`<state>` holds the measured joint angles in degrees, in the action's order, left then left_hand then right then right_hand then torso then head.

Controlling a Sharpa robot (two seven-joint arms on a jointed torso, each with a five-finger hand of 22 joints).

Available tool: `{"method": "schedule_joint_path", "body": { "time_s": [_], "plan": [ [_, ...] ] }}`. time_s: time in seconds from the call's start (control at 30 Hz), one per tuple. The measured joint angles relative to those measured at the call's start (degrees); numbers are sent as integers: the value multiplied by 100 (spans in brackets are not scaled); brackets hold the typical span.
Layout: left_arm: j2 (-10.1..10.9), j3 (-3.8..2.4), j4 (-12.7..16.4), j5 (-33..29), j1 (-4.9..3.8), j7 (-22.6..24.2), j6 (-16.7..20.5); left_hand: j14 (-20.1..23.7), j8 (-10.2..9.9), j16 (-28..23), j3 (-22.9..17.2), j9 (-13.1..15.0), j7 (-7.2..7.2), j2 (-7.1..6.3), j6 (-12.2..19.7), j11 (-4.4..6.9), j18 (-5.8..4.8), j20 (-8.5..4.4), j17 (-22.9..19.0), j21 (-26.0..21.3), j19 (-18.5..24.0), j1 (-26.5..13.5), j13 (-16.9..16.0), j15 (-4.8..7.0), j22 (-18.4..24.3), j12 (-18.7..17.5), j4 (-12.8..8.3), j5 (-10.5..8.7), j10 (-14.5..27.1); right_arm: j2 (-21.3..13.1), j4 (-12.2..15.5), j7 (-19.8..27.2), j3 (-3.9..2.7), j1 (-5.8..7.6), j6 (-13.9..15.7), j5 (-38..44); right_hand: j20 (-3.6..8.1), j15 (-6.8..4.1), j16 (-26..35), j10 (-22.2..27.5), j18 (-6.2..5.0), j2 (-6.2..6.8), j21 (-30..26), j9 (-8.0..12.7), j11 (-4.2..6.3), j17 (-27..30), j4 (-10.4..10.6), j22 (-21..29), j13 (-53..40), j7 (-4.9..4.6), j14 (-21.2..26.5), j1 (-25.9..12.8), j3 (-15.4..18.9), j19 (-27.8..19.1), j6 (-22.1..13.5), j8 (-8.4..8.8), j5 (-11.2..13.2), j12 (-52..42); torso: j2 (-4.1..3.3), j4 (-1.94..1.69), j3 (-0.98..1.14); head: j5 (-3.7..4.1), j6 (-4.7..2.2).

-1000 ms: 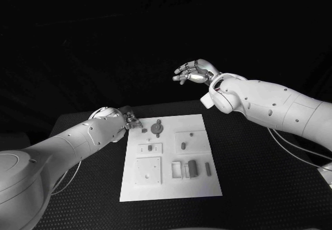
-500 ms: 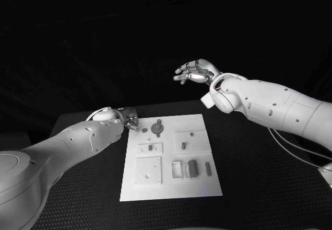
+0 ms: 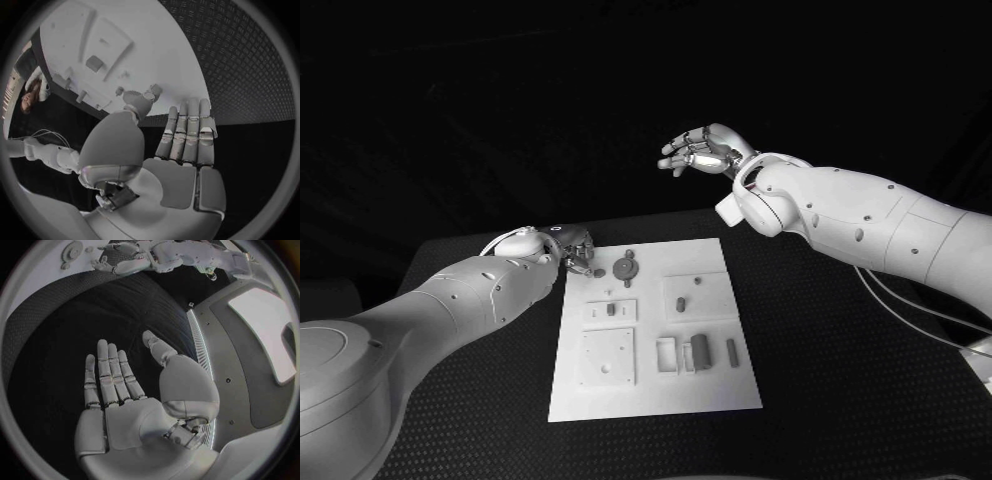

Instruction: Assemble the parts on the task board

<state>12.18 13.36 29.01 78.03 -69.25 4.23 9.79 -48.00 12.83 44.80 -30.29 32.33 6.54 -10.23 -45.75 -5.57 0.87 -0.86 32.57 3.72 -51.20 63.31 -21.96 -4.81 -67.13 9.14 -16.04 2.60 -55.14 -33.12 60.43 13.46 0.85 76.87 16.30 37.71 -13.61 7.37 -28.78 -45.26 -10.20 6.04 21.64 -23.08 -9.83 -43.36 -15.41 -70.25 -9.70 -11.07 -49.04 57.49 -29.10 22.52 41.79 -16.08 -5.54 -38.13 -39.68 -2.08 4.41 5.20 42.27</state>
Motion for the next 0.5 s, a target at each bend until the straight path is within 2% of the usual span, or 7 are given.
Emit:
{"method": "schedule_joint_path", "body": {
  "time_s": [0.07,0.27,0.5],
  "plan": [
    [-11,-1,-4,11,12,28,0,0,51,0,10,0,-9,39,-69,38,0,-9,-1,0,-9,-39,20,0,0,0,-10,0,-55,-2,4,0,0,0,0,0,0,0,0,0,0,0,0,0,0,0,0,0,0,0,0,0,0,0,0,0,0,0,0,-1,1,10,2],
    [-41,1,0,33,73,95,-11,-20,88,0,47,0,-32,74,-153,49,0,-9,-6,0,-9,-74,56,19,0,-13,-17,0,-170,-5,17,-2,0,0,1,0,0,0,0,0,0,0,0,0,0,4,0,-4,5,0,0,0,0,0,0,0,0,0,-1,-1,0,28,13],
    [-49,1,44,47,77,140,-59,-20,110,0,77,1,-20,98,-206,66,0,-8,-9,0,-9,-98,79,19,-1,-21,-18,0,-229,-7,18,-4,0,0,1,1,0,0,0,0,0,0,0,0,0,4,0,-5,5,0,0,0,0,0,0,0,0,0,1,-3,-3,49,25]
  ]
}}
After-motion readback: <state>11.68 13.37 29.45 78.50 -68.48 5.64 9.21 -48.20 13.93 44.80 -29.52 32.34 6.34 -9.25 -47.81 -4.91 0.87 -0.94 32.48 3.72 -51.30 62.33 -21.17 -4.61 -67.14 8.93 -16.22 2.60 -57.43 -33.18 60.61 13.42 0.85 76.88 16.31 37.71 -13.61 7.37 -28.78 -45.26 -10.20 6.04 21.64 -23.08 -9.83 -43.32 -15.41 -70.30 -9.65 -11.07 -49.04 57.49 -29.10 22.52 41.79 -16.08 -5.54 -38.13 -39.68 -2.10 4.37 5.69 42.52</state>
